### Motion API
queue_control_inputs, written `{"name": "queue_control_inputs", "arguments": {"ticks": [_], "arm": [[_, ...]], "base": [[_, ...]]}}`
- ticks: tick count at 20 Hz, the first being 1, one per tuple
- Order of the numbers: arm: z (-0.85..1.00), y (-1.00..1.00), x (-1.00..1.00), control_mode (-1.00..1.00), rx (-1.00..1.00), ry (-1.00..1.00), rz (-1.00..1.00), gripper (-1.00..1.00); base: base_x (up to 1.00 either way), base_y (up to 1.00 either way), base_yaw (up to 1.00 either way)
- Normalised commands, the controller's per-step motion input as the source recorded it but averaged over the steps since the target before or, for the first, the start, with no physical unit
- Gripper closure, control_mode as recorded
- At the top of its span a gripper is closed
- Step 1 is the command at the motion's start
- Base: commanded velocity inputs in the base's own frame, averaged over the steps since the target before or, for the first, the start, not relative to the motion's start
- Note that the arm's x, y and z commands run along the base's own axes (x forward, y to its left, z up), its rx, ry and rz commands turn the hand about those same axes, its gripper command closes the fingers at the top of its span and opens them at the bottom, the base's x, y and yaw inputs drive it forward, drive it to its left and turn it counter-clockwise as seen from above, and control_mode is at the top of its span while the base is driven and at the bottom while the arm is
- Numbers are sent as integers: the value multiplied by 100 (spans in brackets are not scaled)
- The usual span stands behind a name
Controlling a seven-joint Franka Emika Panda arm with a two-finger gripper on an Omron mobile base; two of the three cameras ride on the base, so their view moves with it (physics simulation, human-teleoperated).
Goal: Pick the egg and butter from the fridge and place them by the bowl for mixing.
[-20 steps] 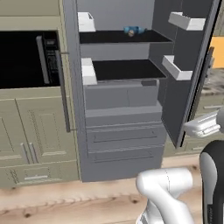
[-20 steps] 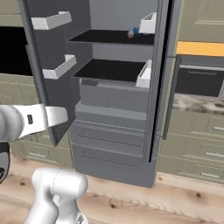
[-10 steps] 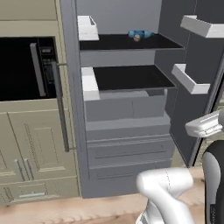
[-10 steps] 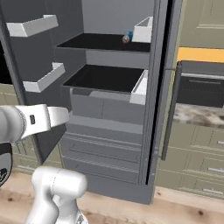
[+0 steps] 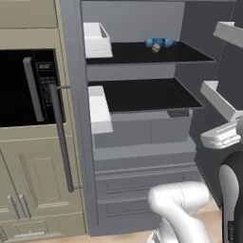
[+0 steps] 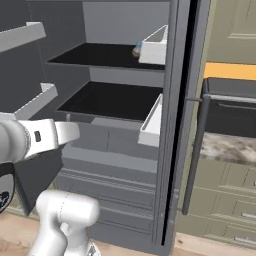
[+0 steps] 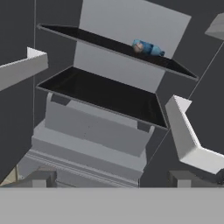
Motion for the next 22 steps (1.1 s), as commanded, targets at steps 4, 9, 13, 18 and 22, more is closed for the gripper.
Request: {"name": "queue_control_inputs", "arguments": {"ticks": [4,9,13,18,22], "arm": [[0,0,0,100,0,0,0,-100],[0,0,0,100,0,0,0,-100],[0,0,0,100,0,0,0,-100],[0,0,0,100,0,0,0,-100],[0,0,0,100,0,0,0,-100]], "base": [[37,-18,0],[15,-25,1],[15,-32,1],[24,-8,0],[53,5,-2]]}}
